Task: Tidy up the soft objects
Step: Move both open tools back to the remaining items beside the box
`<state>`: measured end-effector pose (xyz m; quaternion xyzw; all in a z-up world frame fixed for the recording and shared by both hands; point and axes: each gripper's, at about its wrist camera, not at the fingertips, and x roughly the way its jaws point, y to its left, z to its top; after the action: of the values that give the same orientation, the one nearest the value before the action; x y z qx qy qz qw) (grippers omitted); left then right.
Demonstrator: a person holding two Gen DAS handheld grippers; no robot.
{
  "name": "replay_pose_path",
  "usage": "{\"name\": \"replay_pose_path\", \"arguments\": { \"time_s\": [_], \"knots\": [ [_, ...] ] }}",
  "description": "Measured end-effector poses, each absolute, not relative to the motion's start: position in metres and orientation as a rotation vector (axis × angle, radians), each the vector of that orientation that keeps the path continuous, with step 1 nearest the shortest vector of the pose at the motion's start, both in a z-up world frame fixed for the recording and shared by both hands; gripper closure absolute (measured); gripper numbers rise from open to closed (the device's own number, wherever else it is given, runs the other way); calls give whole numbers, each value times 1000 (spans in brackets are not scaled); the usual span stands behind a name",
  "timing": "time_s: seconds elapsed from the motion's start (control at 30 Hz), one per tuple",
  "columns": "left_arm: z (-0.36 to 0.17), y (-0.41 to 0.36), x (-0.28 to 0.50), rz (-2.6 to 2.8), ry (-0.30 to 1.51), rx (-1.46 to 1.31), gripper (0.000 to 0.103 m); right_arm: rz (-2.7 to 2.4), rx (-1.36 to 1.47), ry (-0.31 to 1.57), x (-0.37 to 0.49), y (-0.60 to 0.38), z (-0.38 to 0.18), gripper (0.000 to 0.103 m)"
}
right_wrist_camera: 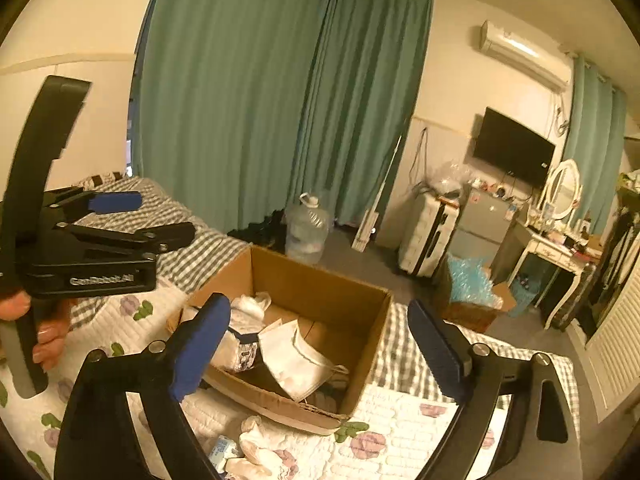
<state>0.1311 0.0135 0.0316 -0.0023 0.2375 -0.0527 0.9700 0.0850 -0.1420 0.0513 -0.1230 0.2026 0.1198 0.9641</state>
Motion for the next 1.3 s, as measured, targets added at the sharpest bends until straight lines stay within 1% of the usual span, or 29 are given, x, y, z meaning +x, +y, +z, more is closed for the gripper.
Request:
{"name": "replay_pose_path", "arguments": {
  "time_s": [0.27,0.3,0.63,0.8,1.03,1.3],
  "knots": [
    [52,30,104,-74,456,-45,19,235,-260,371,52,-142,76,4],
    [53,31,100,-68,455,-46,19,238,-259,368,48,-141,77,0],
    [53,29,76,-60,417,-18,19,240,-272,313,15,-140,86,0],
    [39,28,77,-68,436,-27,19,260,-250,316,9,-146,79,0],
    [13,24,79,-75,463,-13,19,297,-262,325,14,-145,53,0],
    [-35,10,94,-144,620,19,19,338,-181,418,30,-159,21,0]
  ]
}}
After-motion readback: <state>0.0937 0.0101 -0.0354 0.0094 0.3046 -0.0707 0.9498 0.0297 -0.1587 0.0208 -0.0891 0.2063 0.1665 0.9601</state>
